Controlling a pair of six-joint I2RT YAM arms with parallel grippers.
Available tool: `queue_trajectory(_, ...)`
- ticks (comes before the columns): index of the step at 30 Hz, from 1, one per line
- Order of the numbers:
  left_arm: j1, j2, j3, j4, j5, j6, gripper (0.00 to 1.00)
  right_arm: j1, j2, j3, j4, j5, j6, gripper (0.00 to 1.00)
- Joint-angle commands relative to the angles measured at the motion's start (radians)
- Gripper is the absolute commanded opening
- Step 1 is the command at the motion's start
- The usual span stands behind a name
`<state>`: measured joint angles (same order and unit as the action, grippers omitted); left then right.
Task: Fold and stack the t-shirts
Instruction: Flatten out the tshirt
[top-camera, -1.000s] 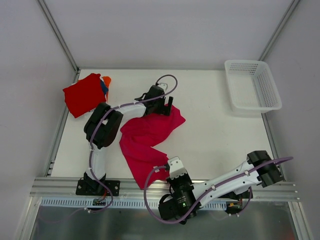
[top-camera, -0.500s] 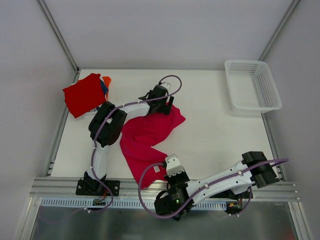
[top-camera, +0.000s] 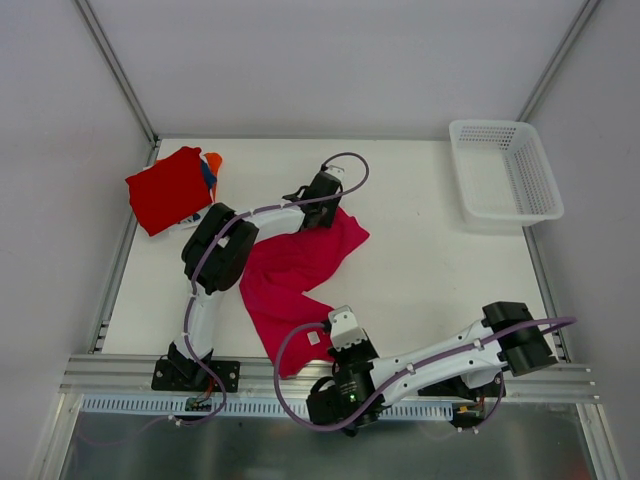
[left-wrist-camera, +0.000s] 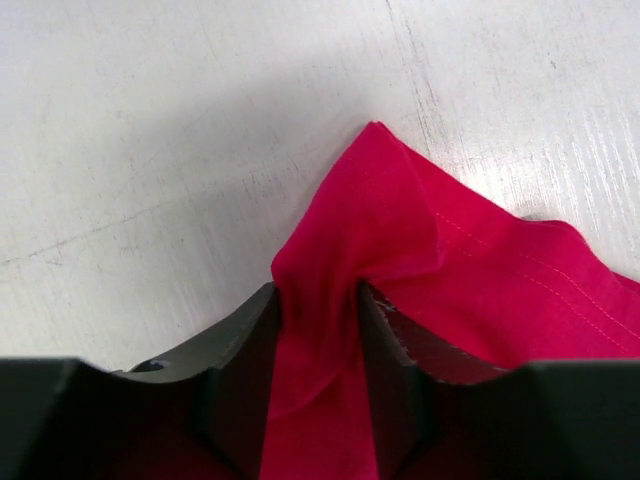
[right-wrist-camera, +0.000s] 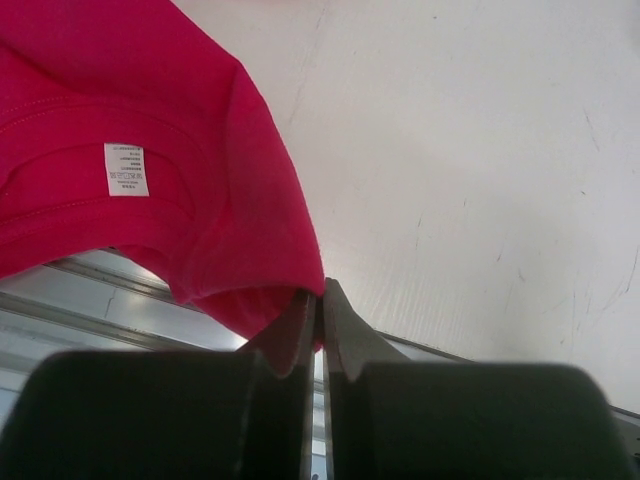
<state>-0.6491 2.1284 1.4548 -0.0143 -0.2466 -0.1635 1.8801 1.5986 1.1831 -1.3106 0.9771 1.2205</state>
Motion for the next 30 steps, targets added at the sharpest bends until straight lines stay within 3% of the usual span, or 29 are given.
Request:
queue_trajectory(1, -0.007, 0.010, 0.032, -0.024, -0.034, 0.015, 0.33, -0.007, 0.017, 0.027, -0.088, -0.009, -0.013, 0.00)
queue_trajectory(3, -0.007, 0.010, 0.032, -0.024, -0.037, 0.012, 0.24, -0.010, 0.020, 0.030, -0.082, -0.014, -0.021, 0.00)
queue_trajectory(8, -0.009, 0.011, 0.032, -0.026, -0.048, 0.009, 0.24, -0.016, 0.035, 0.036, -0.075, -0.017, -0.030, 0.00)
queue_trajectory(11, -0.009, 0.013, 0.035, -0.029, -0.051, 0.010, 0.39, -0.016, 0.040, 0.038, -0.075, -0.021, -0.032, 0.00)
queue_trajectory(12, -0.009, 0.013, 0.038, -0.029, -0.049, 0.009, 0.55, -0.018, 0.037, 0.036, -0.076, -0.026, -0.032, 0.00)
queue_trajectory(14, -0.009, 0.016, 0.047, -0.039, -0.051, 0.010, 0.71, -0.018, 0.040, 0.035, -0.076, -0.031, -0.029, 0.00)
queue_trajectory(17, -0.011, 0.019, 0.058, -0.050, -0.060, 0.012, 0.84, -0.018, 0.041, 0.033, -0.075, -0.037, -0.027, 0.00)
queue_trajectory(24, -0.038, 0.013, 0.072, -0.056, -0.118, 0.035, 0.82, -0.019, 0.052, 0.036, -0.075, -0.038, -0.030, 0.00)
queue_trajectory(30, -0.107, 0.015, 0.107, -0.075, -0.233, 0.085, 0.70, -0.022, 0.055, 0.035, -0.076, -0.040, -0.030, 0.00)
